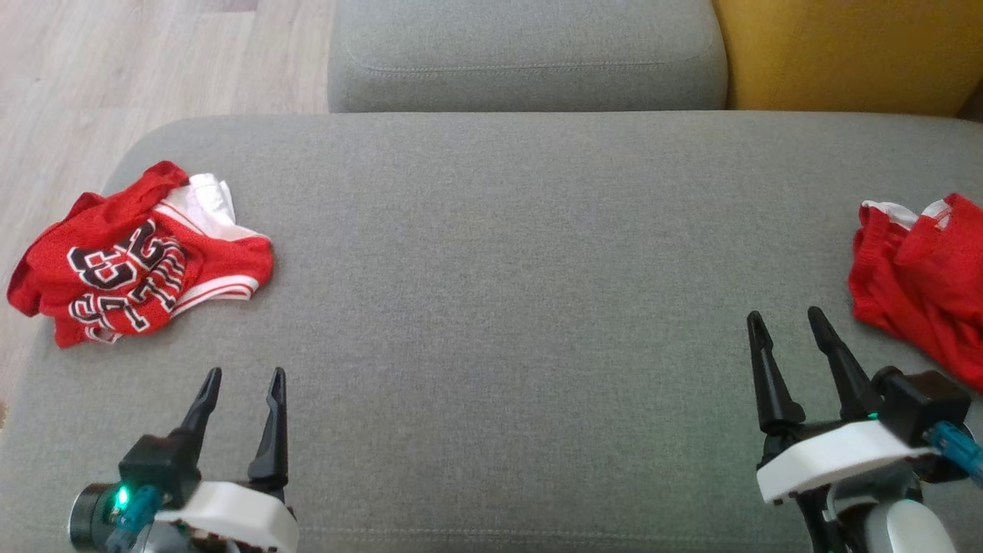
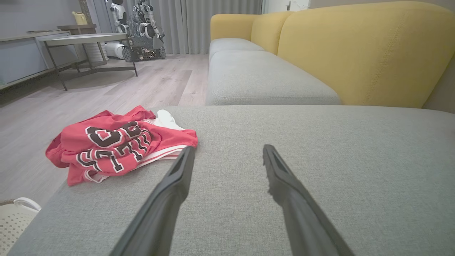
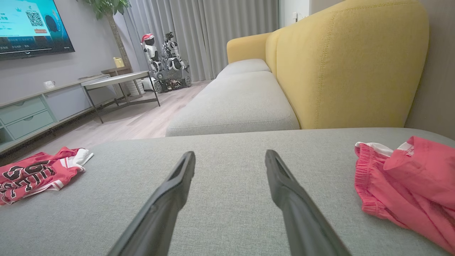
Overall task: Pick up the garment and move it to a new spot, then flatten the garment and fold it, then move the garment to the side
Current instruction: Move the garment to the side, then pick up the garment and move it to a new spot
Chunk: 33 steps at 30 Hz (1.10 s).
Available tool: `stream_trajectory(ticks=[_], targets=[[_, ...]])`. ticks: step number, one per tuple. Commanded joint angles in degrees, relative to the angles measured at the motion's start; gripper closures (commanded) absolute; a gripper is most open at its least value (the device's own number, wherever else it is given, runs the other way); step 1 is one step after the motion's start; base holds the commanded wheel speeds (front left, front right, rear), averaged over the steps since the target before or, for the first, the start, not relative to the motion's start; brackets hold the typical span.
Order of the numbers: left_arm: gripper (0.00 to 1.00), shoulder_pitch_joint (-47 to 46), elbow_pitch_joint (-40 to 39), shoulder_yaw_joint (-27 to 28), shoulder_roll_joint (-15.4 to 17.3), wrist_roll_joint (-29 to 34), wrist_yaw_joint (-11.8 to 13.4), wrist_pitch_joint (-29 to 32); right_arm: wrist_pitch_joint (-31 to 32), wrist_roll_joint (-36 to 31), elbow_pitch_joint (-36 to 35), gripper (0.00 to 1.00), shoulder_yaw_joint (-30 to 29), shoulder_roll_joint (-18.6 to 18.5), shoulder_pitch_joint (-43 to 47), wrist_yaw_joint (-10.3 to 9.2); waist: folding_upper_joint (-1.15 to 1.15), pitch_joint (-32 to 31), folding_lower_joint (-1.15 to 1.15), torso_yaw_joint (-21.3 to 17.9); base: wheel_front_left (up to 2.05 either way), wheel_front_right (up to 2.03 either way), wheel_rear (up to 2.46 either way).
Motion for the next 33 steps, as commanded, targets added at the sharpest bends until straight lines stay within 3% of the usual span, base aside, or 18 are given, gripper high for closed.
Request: stream_trajectory(ticks=[1,16,21,33], targets=[[0.00,-2.61,-1.97,2.10,1.35,-0.35,0.27,-0.18,0.05,0.11,-2.42,0.00,1.14,-0.14,-1.42,-0.04,0.00,-0.05,0.01,0.07,0.00,0.00,0.00],[0.00,-4.26,-1.40,1.89,1.29,-1.07,0.12,-0.52,0.35,0.08,-2.38,0.00,-0.47,-0.14,-1.02,-0.04,0.00,0.50,0.01,1.76,0.00,0.00,0.00],[0.00,-5.39,-0.95,2.28,0.73,-1.57,0.35,-0.87,0.58,0.16,-2.87,0.00,-0.56,-0.14,-0.90,-0.04,0.00,0.67,0.01,5.42,0.00,0.00,0.00],[0.00,-6.53,0.28,3.64,0.71,-2.31,0.66,-1.98,0.99,0.97,-3.65,0.00,1.04,-0.14,-0.96,-0.04,0.00,0.55,0.01,19.90,0.00,0.00,0.00]])
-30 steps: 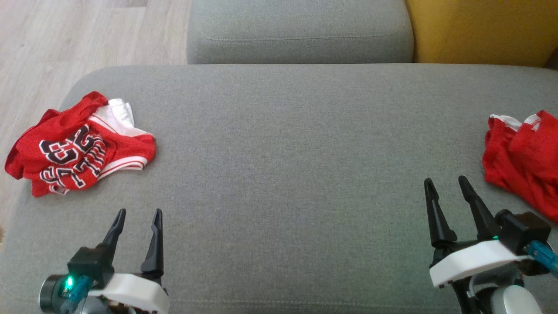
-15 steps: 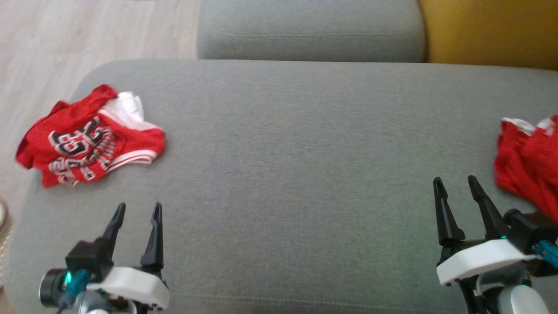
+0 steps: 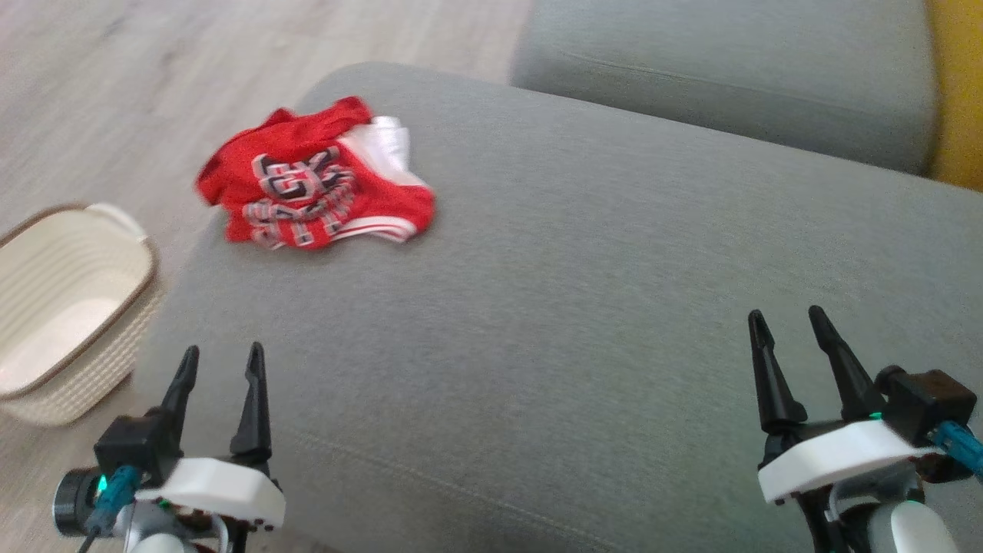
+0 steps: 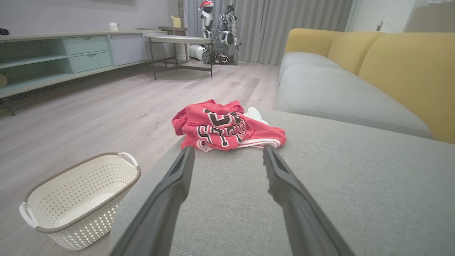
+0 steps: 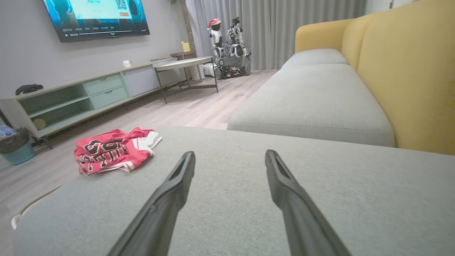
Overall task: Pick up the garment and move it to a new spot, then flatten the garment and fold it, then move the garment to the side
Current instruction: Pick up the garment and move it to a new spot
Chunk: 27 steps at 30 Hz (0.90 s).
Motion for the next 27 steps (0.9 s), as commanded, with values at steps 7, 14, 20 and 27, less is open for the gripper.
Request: stream_trajectory(ticks=[7,14,20,27], targets=[[0.00,-3.61,-1.04,3.04,0.99,-0.62,-0.26,-1.01,-0.07,0.36,-1.85,0.00,1.35,-0.25,-1.46,-0.04,0.00,0.14,0.00,5.95,0.00,0.00,0.00],[0.00,-3.88,-0.72,3.09,0.81,-0.60,-0.47,-1.32,0.01,0.40,-1.66,0.00,1.46,-0.25,-1.57,-0.04,0.00,0.30,0.00,6.55,0.00,0.00,0.00],[0.00,-4.60,-0.59,3.24,0.48,-0.72,-0.73,-1.50,0.36,0.27,-1.91,0.00,1.51,-0.25,-1.94,-0.04,0.00,1.06,0.00,6.25,0.00,0.00,0.00],[0.00,-10.65,0.62,6.12,0.31,-2.80,-2.63,-1.69,2.34,-1.43,-4.08,0.00,2.39,-0.25,-5.53,-0.04,0.00,6.67,0.00,3.01,0.00,0.00,0.00]])
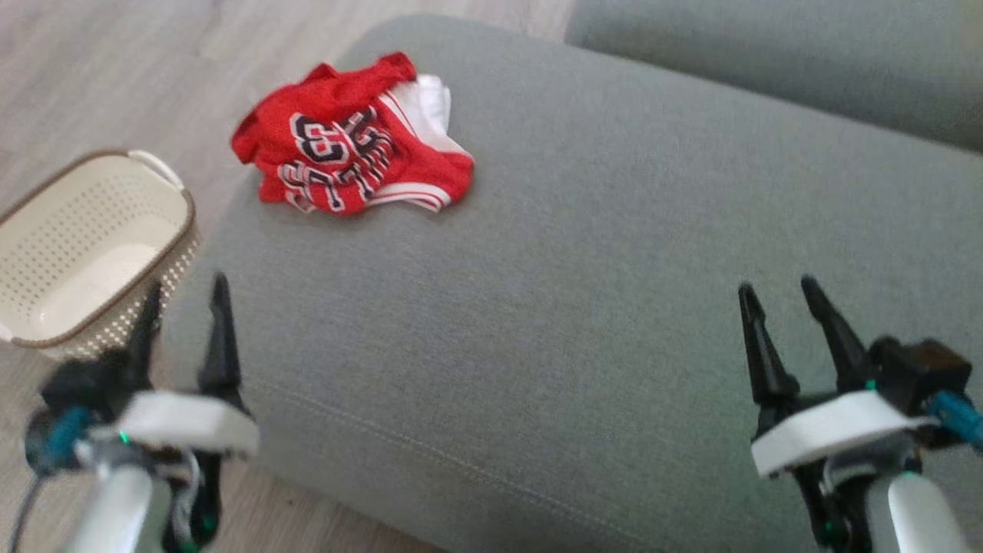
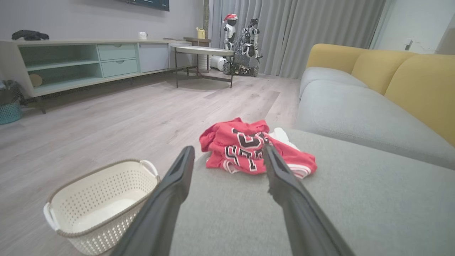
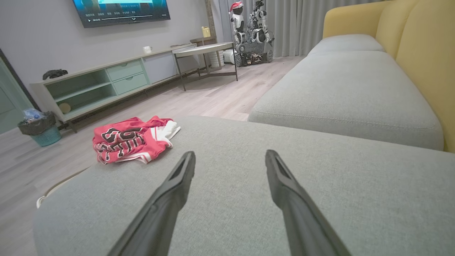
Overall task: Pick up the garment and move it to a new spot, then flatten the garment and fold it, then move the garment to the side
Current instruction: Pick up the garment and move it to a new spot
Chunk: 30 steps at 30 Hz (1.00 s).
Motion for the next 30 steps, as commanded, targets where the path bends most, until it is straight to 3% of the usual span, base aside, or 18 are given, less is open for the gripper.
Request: stream_trajectory(ticks=[1,7,14,20,26,27,28,29,30], targets=[[0.00,-7.16,-0.84,3.73,1.03,-0.53,-0.54,-0.62,0.81,-1.08,-3.20,0.00,1.70,-0.30,-4.86,-0.04,0.00,4.25,0.00,-2.91,0.00,0.00,0.00],[0.00,-18.70,6.99,6.61,2.19,-2.33,-3.80,-0.68,3.02,-3.63,-5.91,0.00,2.62,-0.30,-9.33,-0.04,0.00,12.52,0.00,-7.94,0.00,0.00,0.00],[0.00,-32.62,25.69,9.42,4.66,-5.86,-8.80,-0.53,3.98,-5.06,-7.00,0.00,3.91,-0.30,-12.94,-0.04,0.00,20.55,0.00,-13.09,0.00,0.00,0.00],[0.00,-41.52,44.18,9.26,6.54,-7.14,-12.25,1.74,3.42,-4.81,-6.69,0.00,5.75,-0.30,-14.96,-0.04,0.00,24.79,0.00,-16.76,0.00,0.00,0.00],[0.00,-46.37,56.33,9.02,7.15,-8.86,-14.74,4.66,2.41,-4.32,-5.90,0.00,6.02,-0.30,-15.70,-0.04,0.00,26.25,0.00,-18.29,0.00,0.00,0.00],[0.28,-46.81,57.48,8.99,7.23,-9.09,-15.07,4.52,2.21,-4.15,-5.71,0.00,6.00,-0.30,-15.72,-0.04,0.00,26.18,0.00,-18.42,0.00,0.00,0.00],[0.89,-47.09,58.48,8.81,7.34,-9.15,-15.36,4.32,2.05,-4.01,-5.46,0.00,5.98,-0.30,-15.74,-0.04,0.00,26.02,0.00,-18.50,0.00,0.00,0.00],[1.00,-47.36,59.33,8.63,7.51,-9.22,-15.63,4.07,1.91,-3.88,-5.25,0.00,5.89,-0.30,-15.80,-0.04,0.00,25.87,0.00,-18.52,0.00,0.00,0.00],[1.00,-47.66,59.82,8.49,7.68,-9.28,-15.87,3.46,1.74,-3.78,-5.11,0.00,5.73,-0.30,-15.91,-0.04,0.00,25.71,0.00,-18.49,0.00,0.00,0.00]])
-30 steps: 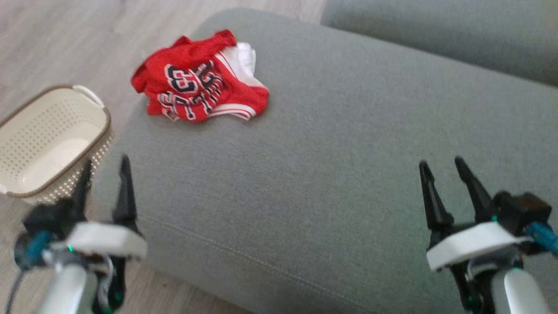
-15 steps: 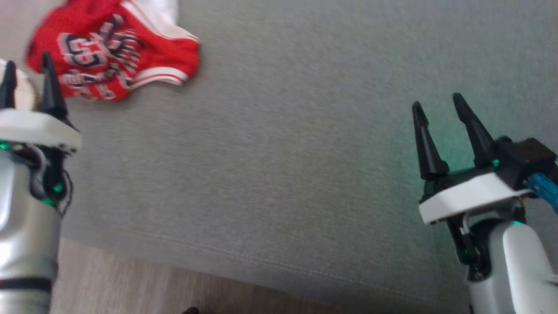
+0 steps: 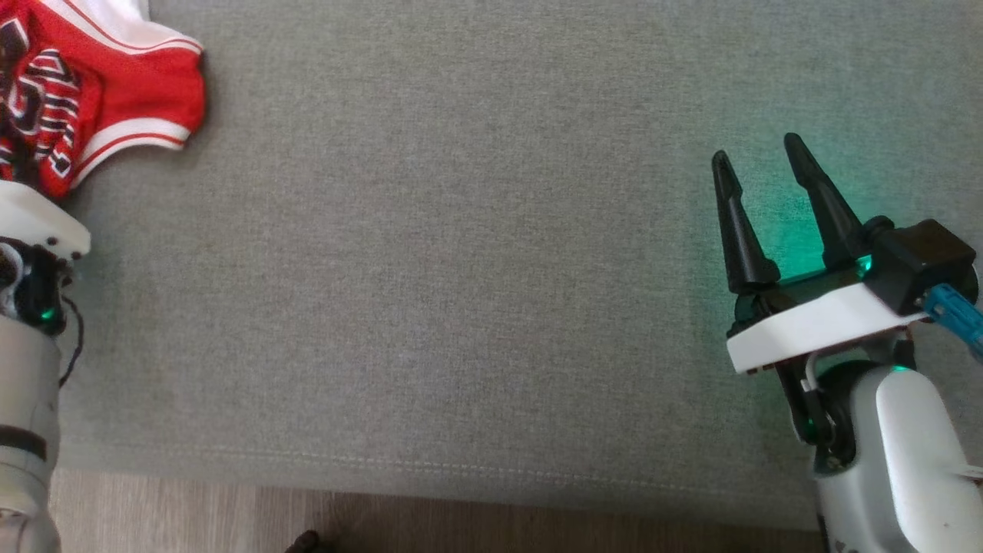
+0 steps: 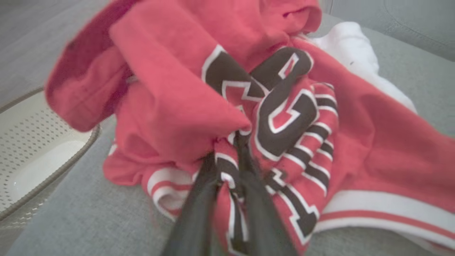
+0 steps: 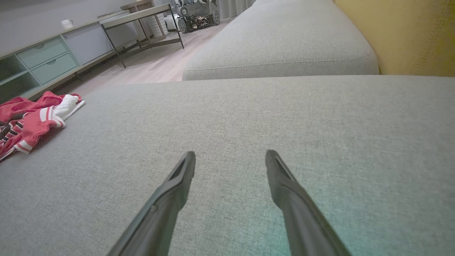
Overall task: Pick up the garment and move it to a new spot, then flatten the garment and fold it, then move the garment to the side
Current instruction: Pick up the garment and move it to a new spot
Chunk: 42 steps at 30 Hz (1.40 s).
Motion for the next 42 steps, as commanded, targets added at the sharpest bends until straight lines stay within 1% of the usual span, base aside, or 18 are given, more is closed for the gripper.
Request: stream_trajectory(ticks=[1,4,7,9,13,18,19,20,21,25,28,31,36,39,42], targets=[[1.00,-0.60,-0.24,1.02,4.02,-0.06,-0.36,-1.17,-0.71,0.41,-1.79,0.00,1.27,-0.08,-0.87,-0.04,0.00,-0.49,-0.01,0.09,0.00,0.00,0.00],[1.00,-0.96,-0.82,0.83,5.14,0.67,-0.57,-3.64,-1.43,0.37,-1.16,0.00,0.98,-0.08,-1.15,-0.04,0.00,-2.26,-0.01,0.14,0.00,0.00,0.00],[1.00,-0.34,-4.00,0.82,6.33,2.57,-0.13,-4.40,-2.23,0.66,-0.21,0.00,0.39,-0.08,-0.81,-0.04,0.00,-5.26,-0.01,0.24,0.00,0.00,0.00],[1.00,1.21,-9.34,2.02,6.85,4.16,0.99,-4.45,-2.77,0.94,0.45,0.00,0.01,-0.08,-0.31,-0.04,0.00,-7.60,-0.01,0.21,0.00,0.00,0.00],[1.00,7.44,-20.70,4.95,6.86,7.70,2.84,-4.47,-3.73,1.99,1.75,0.00,-0.75,-0.08,1.45,-0.04,0.00,-12.85,-0.01,-0.11,0.00,0.00,0.00],[1.00,17.76,-33.22,7.97,4.85,10.37,3.51,-4.48,-4.83,3.53,3.41,0.00,-1.55,-0.08,4.59,-0.04,0.00,-20.06,-0.01,-0.76,0.00,0.00,0.00],[1.00,17.76,-33.22,7.97,4.85,10.37,3.51,-4.48,-4.83,3.53,3.41,0.00,-1.55,-0.08,4.59,-0.04,0.00,-20.06,-0.01,-0.76,0.00,0.00,0.00],[1.00,23.13,-37.75,8.59,3.69,11.29,4.24,-4.48,-5.24,4.42,4.02,0.00,-1.70,-0.08,6.28,-0.04,0.00,-22.90,-0.01,-1.23,0.00,0.00,0.00],[1.00,23.13,-37.75,8.59,3.69,11.29,4.24,-4.48,-5.24,4.42,4.02,0.00,-1.70,-0.08,6.28,-0.04,0.00,-22.90,-0.01,-1.23,0.00,0.00,0.00],[1.00,33.83,-46.81,8.74,1.06,12.24,6.09,-4.48,-5.40,5.33,4.38,0.00,-2.72,-0.08,9.52,-0.04,0.00,-26.89,-0.01,-1.54,0.00,0.00,0.00],[1.00,40.54,-53.82,8.16,-0.50,12.50,7.52,-3.99,-5.20,5.62,4.14,0.00,-3.16,-0.08,11.53,-0.04,0.00,-28.80,-0.01,-1.55,0.00,0.00,0.00],[1.00,45.74,-61.03,7.07,-1.55,13.00,8.91,-1.82,-5.02,5.89,3.46,0.00,-3.73,-0.08,13.12,-0.04,0.00,-29.48,-0.01,-1.56,0.00,0.00,0.00],[1.00,49.84,-69.76,5.46,-2.12,13.87,10.33,1.35,-4.70,6.19,2.58,0.00,-3.95,-0.08,13.88,-0.04,0.00,-29.42,-0.01,-2.67,0.00,0.00,0.00],[1.00,49.49,-72.65,3.62,-2.29,14.63,10.20,2.84,-4.56,6.48,2.03,0.00,-3.65,-0.08,13.61,-0.04,0.00,-28.74,-0.01,-4.29,0.00,0.00,0.00],[1.00,47.23,-73.54,0.75,-3.00,15.12,9.02,3.73,-4.56,6.92,1.50,0.00,-3.13,-0.08,13.08,-0.04,0.00,-27.57,-0.01,-6.62,0.00,0.00,0.00]])
